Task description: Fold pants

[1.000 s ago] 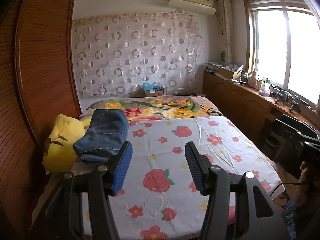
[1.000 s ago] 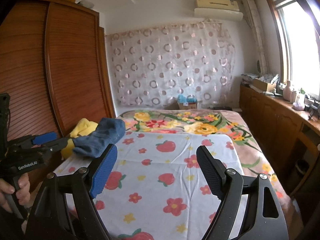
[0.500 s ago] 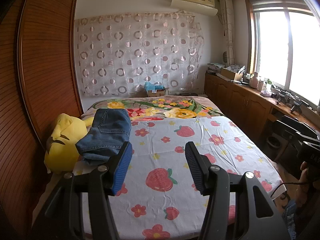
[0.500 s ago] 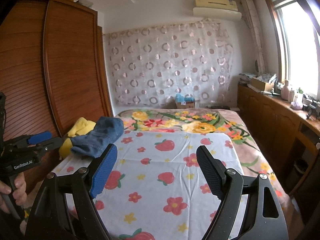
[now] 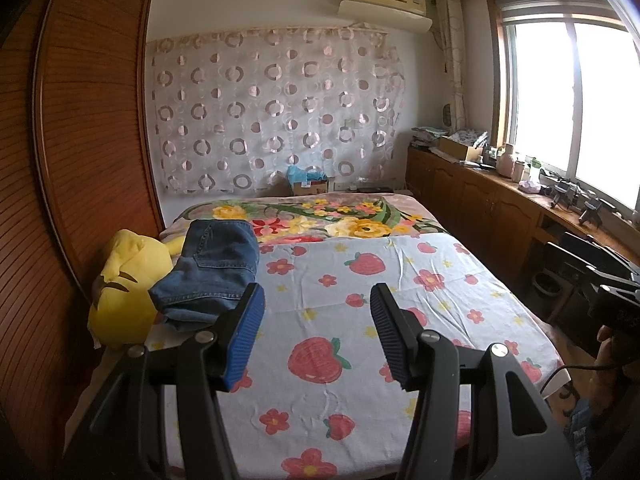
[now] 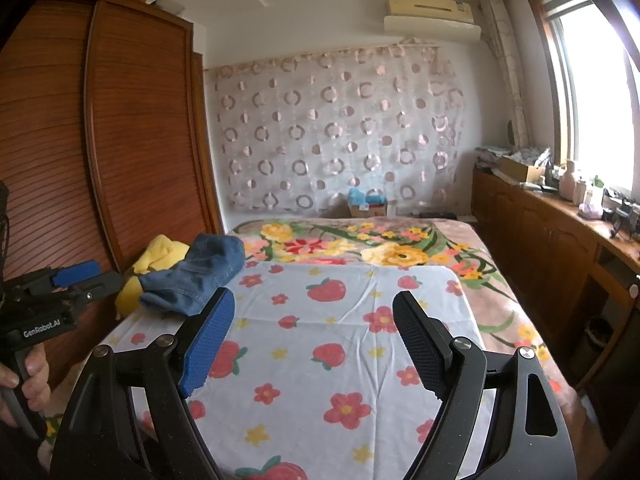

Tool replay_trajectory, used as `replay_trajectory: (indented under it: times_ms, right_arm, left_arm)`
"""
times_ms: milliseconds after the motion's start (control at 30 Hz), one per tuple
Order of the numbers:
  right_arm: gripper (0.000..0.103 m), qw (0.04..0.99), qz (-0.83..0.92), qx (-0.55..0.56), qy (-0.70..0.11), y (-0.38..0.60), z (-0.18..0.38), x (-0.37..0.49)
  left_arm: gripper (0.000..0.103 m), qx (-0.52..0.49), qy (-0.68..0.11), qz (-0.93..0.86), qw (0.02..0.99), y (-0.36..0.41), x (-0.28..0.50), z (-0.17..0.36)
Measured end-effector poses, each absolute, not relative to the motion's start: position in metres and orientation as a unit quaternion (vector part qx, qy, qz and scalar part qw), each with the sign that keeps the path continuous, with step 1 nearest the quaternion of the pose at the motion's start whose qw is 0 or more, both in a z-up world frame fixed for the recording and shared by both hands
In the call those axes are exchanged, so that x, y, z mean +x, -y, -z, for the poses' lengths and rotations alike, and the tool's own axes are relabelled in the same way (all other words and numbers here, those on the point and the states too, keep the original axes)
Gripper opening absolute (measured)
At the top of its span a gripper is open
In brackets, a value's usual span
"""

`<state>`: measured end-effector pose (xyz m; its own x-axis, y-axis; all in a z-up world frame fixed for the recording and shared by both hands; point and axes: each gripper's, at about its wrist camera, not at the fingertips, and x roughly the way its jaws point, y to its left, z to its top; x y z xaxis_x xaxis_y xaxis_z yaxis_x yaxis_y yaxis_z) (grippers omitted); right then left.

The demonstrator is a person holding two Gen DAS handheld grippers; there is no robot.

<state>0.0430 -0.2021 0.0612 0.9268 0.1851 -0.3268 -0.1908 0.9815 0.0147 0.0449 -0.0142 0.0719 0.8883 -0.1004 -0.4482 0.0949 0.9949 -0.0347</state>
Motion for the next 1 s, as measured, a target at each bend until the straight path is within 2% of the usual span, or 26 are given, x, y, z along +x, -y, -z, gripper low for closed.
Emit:
replay_trajectory:
  times_ms: [1000]
  right_arm:
    - [0.083, 0.983, -0.094, 0.001, -0.157, 0.219, -0.057, 0.039]
  left_arm:
    - [0.055, -0.004, -0.229, 0.053, 0.972, 0.017, 0.046, -0.072]
